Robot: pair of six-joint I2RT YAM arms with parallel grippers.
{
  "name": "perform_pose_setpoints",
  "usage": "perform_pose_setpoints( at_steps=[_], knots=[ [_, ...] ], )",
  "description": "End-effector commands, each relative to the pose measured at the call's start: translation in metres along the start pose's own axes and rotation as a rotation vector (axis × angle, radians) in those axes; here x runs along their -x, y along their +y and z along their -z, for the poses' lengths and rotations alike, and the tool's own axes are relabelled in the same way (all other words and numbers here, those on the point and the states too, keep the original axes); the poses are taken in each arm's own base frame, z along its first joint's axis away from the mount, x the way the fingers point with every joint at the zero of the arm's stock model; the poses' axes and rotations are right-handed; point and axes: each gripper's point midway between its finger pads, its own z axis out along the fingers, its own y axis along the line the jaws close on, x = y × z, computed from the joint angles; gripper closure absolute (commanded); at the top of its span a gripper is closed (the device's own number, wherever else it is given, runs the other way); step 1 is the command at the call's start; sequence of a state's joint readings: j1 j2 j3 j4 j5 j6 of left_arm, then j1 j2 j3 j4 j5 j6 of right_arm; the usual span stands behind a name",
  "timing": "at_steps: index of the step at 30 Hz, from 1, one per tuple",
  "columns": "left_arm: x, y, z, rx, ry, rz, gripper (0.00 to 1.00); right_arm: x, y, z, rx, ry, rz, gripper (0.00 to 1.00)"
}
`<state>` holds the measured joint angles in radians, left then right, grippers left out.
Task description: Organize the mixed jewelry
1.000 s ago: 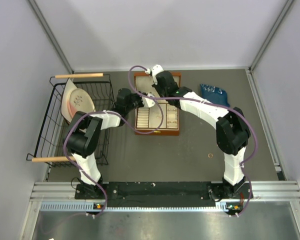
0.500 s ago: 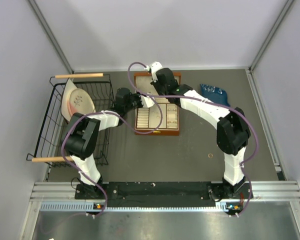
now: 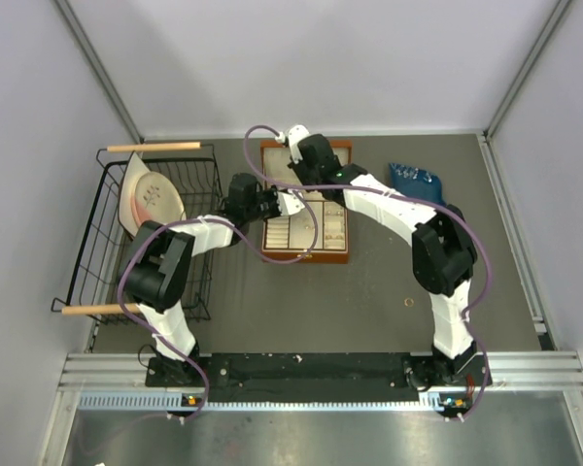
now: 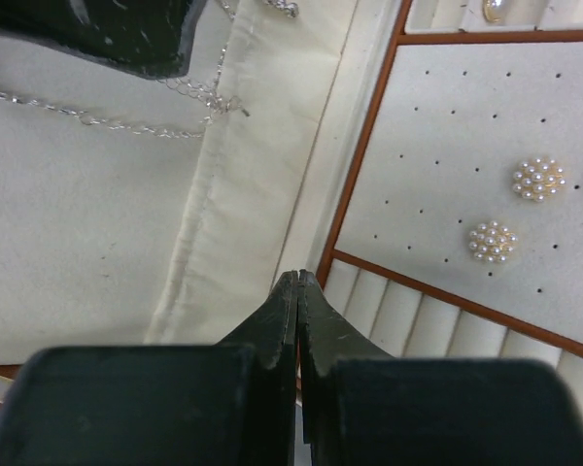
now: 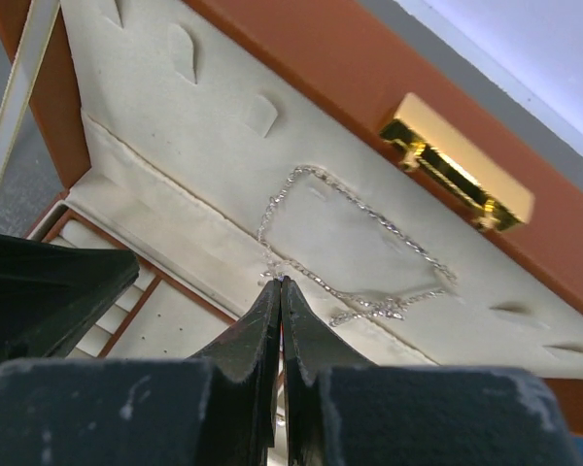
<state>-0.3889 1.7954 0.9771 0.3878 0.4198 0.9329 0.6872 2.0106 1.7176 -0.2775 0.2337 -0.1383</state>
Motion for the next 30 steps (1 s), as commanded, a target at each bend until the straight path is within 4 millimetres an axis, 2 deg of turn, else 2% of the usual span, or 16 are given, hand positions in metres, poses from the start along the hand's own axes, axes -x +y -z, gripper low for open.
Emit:
perform_pose_setpoints(
  at_steps=[1,7,17,18,22,25,30],
  knots=[
    [0.023,0.014,0.006,0.012,-0.059,0.001,1.0,0.022,0.006,-0.002,0.018,-0.053,0.002,1.0],
    [0.025,0.016,0.007,0.02,-0.055,-0.003,1.0,0.021,0.006,-0.004,0.013,-0.052,0.018,1.0],
    [0.034,0.041,0.016,0.121,-0.057,-0.005,0.99,0.04,-0.007,0.011,-0.027,-0.092,0.028,1.0],
    [0.038,0.047,0.018,0.143,-0.068,-0.006,0.97,0.041,-0.007,0.013,-0.027,-0.093,0.029,1.0],
    [0.037,0.056,0.017,0.178,-0.06,-0.02,0.74,0.045,-0.013,0.018,-0.049,-0.102,0.031,1.0],
    [0.034,0.06,0.013,0.189,-0.051,-0.035,0.65,0.045,-0.015,0.021,-0.055,-0.102,0.032,1.0],
    [0.029,0.067,0.009,0.238,-0.043,-0.065,0.59,0.045,-0.018,0.025,-0.065,-0.103,0.032,1.0]
  ],
)
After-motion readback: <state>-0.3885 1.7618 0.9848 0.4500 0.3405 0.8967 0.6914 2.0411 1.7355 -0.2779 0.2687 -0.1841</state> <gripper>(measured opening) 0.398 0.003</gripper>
